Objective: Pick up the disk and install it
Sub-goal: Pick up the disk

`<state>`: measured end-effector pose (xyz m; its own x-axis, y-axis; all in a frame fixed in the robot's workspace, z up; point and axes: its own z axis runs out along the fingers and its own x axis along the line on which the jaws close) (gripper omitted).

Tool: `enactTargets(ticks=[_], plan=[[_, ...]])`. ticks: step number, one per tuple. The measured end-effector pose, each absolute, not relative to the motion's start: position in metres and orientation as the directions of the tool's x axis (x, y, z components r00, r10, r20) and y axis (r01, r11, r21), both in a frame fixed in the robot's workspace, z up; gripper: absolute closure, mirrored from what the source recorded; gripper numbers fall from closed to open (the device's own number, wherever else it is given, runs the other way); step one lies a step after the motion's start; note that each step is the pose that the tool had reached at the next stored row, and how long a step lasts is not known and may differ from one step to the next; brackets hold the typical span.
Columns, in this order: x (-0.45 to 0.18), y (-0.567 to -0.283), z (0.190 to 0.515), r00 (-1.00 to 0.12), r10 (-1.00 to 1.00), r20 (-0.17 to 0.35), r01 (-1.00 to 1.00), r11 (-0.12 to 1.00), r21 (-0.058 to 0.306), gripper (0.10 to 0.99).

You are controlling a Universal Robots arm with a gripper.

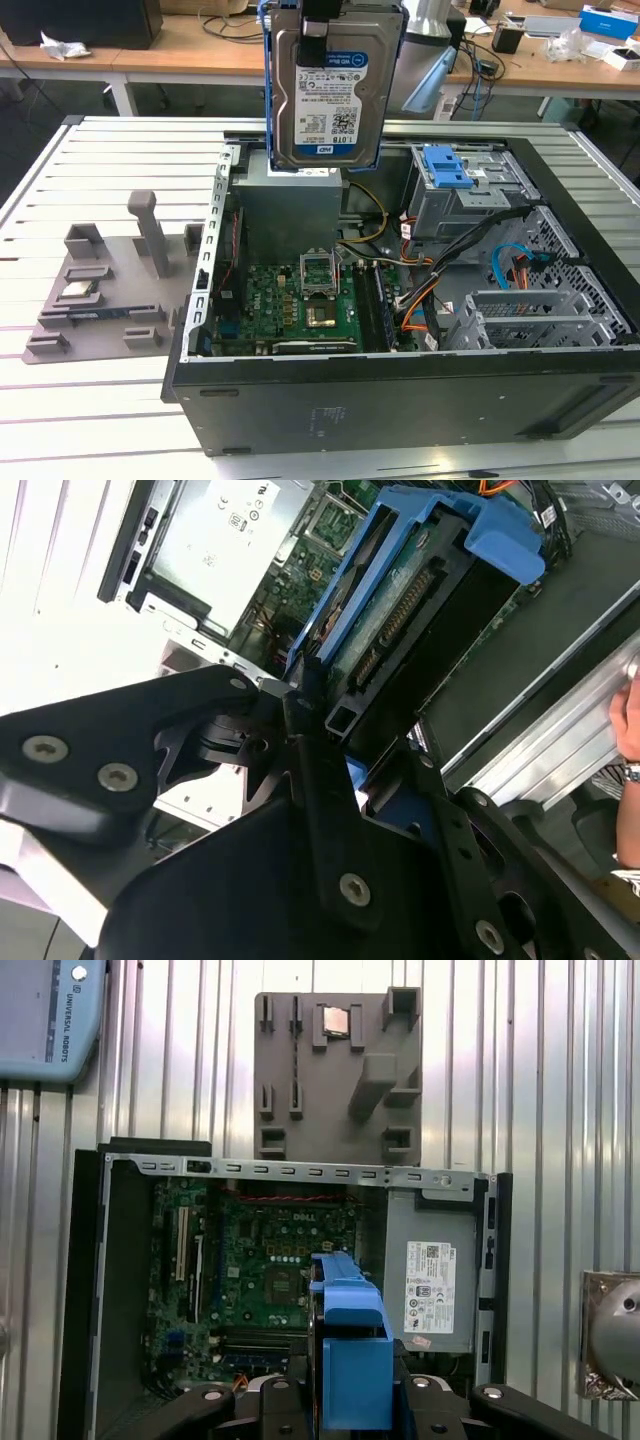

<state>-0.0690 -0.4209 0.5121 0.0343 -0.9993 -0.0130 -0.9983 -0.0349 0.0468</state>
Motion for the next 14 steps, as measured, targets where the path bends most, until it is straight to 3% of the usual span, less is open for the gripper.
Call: enactTargets(ticks=[14], plan=[[-0.069, -0.446, 0.511, 0.034, -0.999, -0.01, -0.998, -0.035, 0.047, 0.718]])
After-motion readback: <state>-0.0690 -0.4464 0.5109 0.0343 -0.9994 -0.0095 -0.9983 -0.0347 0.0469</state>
